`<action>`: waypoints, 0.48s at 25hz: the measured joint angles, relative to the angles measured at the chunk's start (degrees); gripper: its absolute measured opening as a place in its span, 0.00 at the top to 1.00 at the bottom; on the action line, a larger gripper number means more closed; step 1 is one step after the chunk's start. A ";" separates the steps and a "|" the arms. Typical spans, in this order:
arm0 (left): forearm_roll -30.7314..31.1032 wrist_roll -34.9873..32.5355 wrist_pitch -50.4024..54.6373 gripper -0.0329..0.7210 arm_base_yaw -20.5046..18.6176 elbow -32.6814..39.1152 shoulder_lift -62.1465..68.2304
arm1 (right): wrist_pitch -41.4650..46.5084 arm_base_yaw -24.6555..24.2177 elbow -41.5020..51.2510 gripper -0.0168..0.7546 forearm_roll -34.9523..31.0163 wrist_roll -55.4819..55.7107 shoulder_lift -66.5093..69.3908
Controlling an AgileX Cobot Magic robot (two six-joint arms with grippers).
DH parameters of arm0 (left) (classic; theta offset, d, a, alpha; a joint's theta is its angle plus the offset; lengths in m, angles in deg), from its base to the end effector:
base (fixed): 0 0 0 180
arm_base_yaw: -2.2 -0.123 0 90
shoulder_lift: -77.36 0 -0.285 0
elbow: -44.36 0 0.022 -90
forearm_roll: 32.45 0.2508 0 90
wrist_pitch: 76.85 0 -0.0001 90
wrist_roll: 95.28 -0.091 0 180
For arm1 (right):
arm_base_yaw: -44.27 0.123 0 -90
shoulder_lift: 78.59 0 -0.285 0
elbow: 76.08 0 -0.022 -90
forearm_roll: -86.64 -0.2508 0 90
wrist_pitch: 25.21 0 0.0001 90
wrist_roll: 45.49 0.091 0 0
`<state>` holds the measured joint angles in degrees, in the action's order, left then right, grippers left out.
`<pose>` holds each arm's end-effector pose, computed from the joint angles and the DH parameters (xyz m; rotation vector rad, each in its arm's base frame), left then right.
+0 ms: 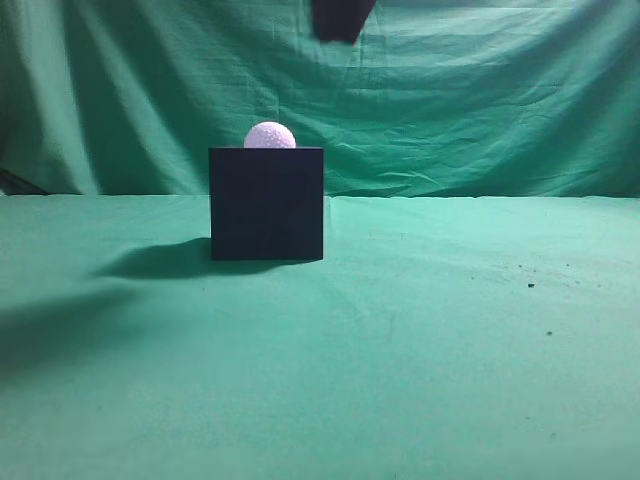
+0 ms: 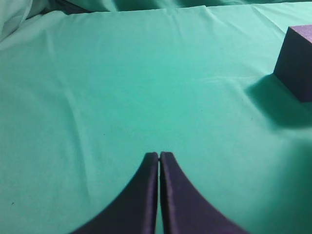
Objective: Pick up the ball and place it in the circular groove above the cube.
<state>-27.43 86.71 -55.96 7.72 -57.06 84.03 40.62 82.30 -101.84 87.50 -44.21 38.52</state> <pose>0.0525 -0.0022 0.1735 0.1110 1.8477 -0.0054 0.3287 0.2555 0.3089 -0.8734 2.6147 0.1677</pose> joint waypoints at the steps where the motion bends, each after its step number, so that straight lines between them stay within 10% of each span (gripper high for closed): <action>1: 0.00 0.00 0.00 0.96 0.00 0.00 0.00 | 1.83 0.00 0.00 0.88 1.43 0.92 -1.31; 12: 0.00 0.00 0.00 0.96 0.00 0.00 0.00 | 5.01 0.00 17.23 0.92 5.44 4.49 -27.31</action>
<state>-27.43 86.71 -55.96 7.72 -57.06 84.03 45.63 82.30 -84.61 92.94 -39.72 11.22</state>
